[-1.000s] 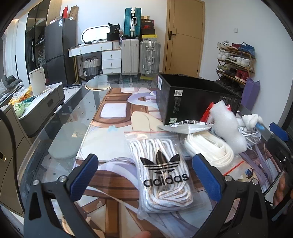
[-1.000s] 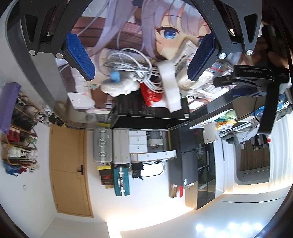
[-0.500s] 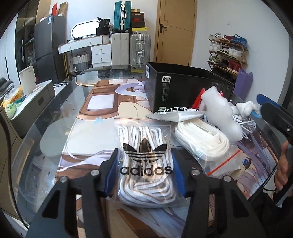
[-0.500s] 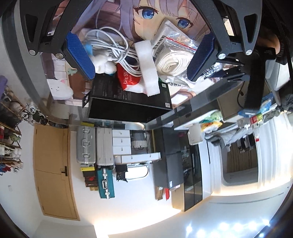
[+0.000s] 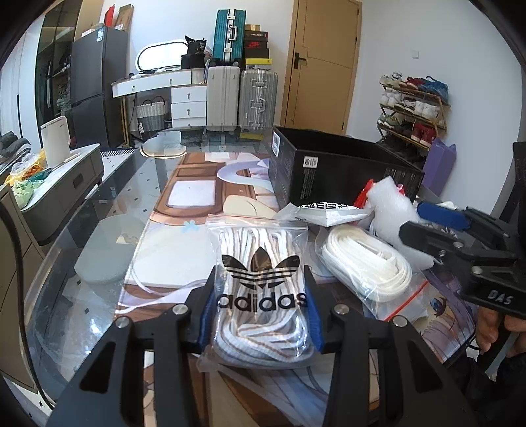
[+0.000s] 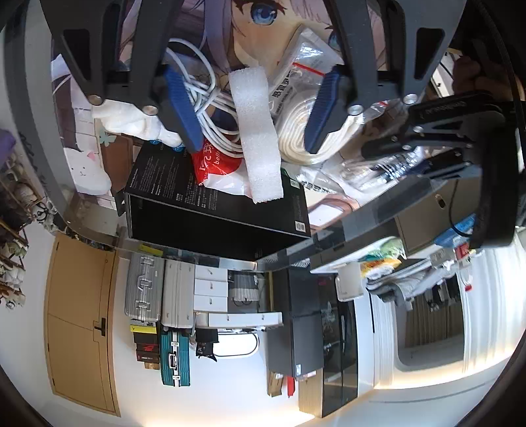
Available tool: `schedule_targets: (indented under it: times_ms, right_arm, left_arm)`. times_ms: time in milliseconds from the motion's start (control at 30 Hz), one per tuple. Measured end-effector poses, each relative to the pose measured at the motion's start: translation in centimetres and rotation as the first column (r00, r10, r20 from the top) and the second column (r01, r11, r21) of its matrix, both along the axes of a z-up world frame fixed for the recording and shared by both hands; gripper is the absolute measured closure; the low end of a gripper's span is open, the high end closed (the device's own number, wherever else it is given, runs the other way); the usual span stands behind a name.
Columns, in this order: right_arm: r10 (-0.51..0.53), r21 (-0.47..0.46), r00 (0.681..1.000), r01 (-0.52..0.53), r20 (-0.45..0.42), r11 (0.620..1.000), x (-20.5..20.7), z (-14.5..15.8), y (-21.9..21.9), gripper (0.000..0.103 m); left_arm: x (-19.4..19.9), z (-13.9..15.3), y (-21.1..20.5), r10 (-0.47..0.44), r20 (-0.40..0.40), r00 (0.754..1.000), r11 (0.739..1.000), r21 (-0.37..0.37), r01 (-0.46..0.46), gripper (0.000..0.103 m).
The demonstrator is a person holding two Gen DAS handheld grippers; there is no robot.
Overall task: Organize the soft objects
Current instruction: 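Lift the lace bag with the left tool while the right tool carries the foam strip over the black box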
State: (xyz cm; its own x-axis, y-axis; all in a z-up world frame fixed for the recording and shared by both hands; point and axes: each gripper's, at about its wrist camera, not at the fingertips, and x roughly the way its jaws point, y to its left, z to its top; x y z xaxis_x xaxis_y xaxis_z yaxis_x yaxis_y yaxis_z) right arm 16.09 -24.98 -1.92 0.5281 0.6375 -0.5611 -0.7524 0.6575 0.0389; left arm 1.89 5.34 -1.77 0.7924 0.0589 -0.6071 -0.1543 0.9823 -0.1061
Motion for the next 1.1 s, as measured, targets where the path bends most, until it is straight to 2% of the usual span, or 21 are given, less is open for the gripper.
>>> schedule_targets:
  times_ms: [67, 233, 367, 433, 767, 1100]
  right_arm:
    - [0.011, 0.003, 1.000, -0.011, -0.021, 1.000, 0.2, -0.3, 0.1, 0.053]
    - [0.039, -0.017, 0.999, -0.039, -0.015, 0.999, 0.1, -0.5, 0.5, 0.058]
    - [0.050, -0.038, 0.999, -0.050, -0.006, 0.998, -0.1, -0.6, 0.9, 0.076]
    - [0.049, -0.021, 0.999, -0.049, 0.001, 0.999, -0.2, -0.7, 0.6, 0.081]
    - [0.020, 0.047, 0.999, -0.021, 0.029, 0.999, -0.6, 0.5, -1.6, 0.081]
    - [0.003, 0.118, 0.999, -0.009, 0.053, 0.993, -0.8, 3.9, -3.9, 0.081]
  left_arm:
    - [0.0, 0.1, 0.1, 0.002, 0.006, 1.000, 1.000, -0.003, -0.002, 0.060]
    - [-0.4, 0.6, 0.2, -0.001, 0.030, 1.000, 1.000, -0.007, 0.002, 0.060]
    - [-0.8, 1.2, 0.1, -0.006, 0.062, 0.998, 1.000, -0.003, 0.006, 0.060]
    - [-1.0, 1.6, 0.2, -0.005, 0.079, 0.997, 1.000, -0.010, 0.006, 0.060]
    - [-1.6, 3.4, 0.3, -0.008, 0.132, 0.991, 1.000, -0.006, 0.009, 0.060]
    - [-1.0, 5.1, -0.4, -0.046, 0.157, 0.987, 0.999, 0.013, 0.045, 0.060]
